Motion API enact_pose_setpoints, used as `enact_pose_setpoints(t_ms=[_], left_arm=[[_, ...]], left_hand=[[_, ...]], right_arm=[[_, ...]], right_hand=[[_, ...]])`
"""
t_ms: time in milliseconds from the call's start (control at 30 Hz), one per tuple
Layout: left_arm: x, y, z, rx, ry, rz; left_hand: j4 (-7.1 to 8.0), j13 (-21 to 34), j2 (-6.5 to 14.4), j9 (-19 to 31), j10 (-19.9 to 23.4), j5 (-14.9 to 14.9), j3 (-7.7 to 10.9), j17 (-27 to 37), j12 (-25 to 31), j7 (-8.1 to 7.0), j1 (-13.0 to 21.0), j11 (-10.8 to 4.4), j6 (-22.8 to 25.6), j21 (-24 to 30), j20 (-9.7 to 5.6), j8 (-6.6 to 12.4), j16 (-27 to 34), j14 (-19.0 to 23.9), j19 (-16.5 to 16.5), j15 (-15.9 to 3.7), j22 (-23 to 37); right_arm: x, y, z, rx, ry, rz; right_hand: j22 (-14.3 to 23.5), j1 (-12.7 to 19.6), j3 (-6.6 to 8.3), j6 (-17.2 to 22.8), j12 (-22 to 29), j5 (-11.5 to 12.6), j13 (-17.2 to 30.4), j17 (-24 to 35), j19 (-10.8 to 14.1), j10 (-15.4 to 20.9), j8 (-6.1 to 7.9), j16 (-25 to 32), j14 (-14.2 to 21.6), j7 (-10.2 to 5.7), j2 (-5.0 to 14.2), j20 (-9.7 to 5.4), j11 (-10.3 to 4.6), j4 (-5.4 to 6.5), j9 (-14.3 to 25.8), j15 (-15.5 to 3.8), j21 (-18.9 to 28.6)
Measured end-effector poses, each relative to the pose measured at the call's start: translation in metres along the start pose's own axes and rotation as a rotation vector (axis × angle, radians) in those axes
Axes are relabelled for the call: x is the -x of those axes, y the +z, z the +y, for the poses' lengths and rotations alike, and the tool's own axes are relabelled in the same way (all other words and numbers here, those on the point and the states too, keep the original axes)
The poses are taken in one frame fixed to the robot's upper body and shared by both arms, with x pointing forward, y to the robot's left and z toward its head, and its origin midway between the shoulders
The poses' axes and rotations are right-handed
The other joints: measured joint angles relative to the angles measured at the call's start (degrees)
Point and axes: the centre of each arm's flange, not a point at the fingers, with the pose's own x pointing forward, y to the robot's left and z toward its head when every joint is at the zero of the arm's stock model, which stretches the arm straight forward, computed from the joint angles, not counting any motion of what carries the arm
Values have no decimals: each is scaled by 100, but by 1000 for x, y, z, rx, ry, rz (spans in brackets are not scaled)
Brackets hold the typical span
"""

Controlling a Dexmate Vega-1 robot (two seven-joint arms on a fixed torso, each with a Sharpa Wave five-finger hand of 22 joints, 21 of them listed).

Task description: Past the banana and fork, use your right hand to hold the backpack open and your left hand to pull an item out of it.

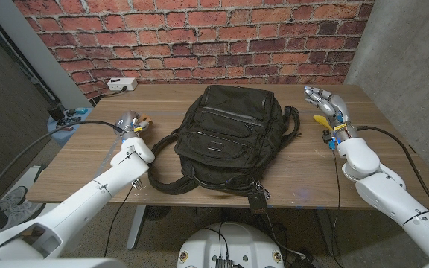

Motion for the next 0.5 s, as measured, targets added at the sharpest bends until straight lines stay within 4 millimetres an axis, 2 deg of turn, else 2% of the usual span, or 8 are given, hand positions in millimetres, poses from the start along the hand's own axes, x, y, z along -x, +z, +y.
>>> enact_pose_setpoints(t_ms=[200, 333, 500], left_arm=[[-1, 0, 0, -1, -11, 5], [-1, 4, 2, 6, -20, 1], [0, 7, 5, 12, -29, 1]], left_hand=[[16, -146, -43, -147, -282, -28, 16, -66, -266, 26, -149, 66, -207, -52, 53, -207, -107, -236, -143, 76, 0], [39, -250, -55, -250, -467, -95, 39, -106, -462, 81, -277, 155, -382, -111, 95, -378, -197, -423, -295, 212, 0], [61, -331, -68, -310, -664, -138, 17, -157, -640, 88, -366, 244, -451, -136, 127, -452, -276, -594, -373, 263, 2]], right_arm=[[0, -2, -2, -5, -4, 3], [0, -5, -3, -14, -8, 4], [0, -7, -5, -24, -13, 5]], right_hand=[[0, 0, 0, 0, 0, 0, -23, 0, 0, 0, 0, 0, 0, 0, 0, 0, 0, 0, 0, 0, 0], [0, -15, 0, 0, 0, 0, -24, 1, 0, -15, 0, 0, 0, 0, 15, 0, 15, 0, 0, 0, 0], [0, -22, 0, 0, -33, 0, -23, 1, 0, -31, 0, 0, 0, 0, 22, 0, 31, 0, 0, 0, 0]])
